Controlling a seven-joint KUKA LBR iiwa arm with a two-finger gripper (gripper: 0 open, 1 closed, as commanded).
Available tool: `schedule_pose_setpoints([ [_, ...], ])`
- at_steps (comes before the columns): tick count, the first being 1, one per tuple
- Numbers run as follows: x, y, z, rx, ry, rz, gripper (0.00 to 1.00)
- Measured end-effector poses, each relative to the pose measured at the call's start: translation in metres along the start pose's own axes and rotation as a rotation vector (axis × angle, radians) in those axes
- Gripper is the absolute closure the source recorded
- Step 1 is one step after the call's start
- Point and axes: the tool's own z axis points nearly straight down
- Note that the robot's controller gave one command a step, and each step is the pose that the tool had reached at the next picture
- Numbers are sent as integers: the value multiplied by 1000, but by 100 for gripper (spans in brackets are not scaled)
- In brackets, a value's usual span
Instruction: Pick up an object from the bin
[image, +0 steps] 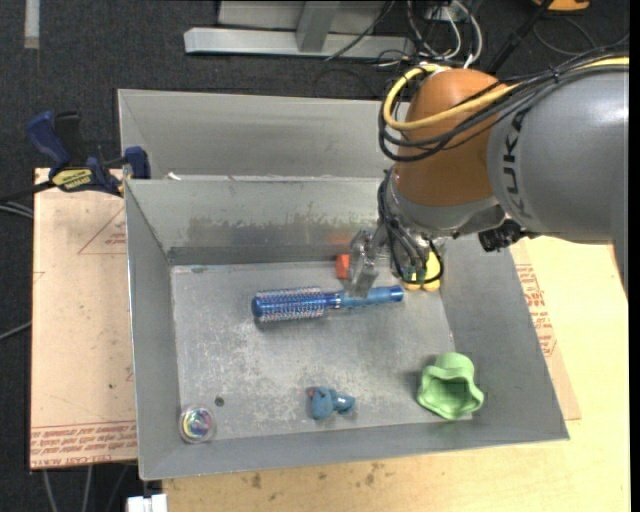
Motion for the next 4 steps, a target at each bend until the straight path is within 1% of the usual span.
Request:
schedule_pose_setpoints([
  [1, 1, -1, 5, 3, 8, 0, 0],
  [2, -32, -7, 138, 3, 14, -168, 0],
  [3, -33, -6, 133, 2, 9, -169, 100],
  [4, -47, 9, -37, 1, -1, -218, 100],
])
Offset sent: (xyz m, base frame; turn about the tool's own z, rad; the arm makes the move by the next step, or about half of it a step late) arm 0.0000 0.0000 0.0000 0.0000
